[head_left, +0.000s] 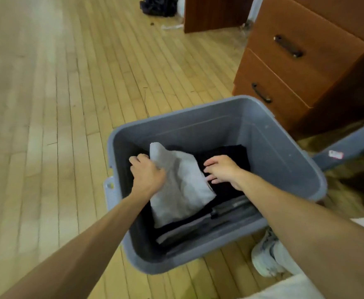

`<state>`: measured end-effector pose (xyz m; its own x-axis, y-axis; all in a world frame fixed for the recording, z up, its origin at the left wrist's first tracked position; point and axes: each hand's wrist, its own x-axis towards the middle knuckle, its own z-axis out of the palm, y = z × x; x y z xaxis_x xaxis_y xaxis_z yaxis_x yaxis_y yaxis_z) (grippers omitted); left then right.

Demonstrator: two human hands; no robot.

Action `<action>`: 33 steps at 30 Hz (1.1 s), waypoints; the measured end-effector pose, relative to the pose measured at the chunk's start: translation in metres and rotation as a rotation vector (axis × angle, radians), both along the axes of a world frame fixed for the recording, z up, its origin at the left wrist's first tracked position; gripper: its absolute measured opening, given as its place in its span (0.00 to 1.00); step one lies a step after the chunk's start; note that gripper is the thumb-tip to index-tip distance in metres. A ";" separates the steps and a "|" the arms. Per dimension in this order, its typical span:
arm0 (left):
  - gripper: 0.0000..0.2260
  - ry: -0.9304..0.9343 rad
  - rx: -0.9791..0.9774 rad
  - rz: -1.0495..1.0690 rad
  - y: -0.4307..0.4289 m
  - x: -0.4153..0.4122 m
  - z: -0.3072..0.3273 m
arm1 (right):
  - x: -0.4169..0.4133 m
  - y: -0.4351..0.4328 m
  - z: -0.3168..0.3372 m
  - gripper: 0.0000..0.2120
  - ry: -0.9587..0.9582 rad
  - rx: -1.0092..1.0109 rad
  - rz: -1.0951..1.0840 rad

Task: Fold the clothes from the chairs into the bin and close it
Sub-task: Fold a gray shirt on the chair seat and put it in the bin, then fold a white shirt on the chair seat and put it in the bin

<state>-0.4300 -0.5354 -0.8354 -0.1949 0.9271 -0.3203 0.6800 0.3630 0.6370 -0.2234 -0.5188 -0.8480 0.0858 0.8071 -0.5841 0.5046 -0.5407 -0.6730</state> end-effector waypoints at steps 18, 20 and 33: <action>0.05 -0.414 -0.016 -0.548 0.018 0.097 0.079 | 0.102 -0.041 0.125 0.12 -0.476 0.174 0.149; 0.04 -0.419 0.017 -0.611 0.018 0.125 0.099 | 0.124 -0.053 0.150 0.11 -0.533 0.216 0.154; 0.05 -0.525 0.132 -1.095 -0.059 0.404 0.203 | 0.338 -0.221 0.258 0.09 -0.826 0.167 -0.315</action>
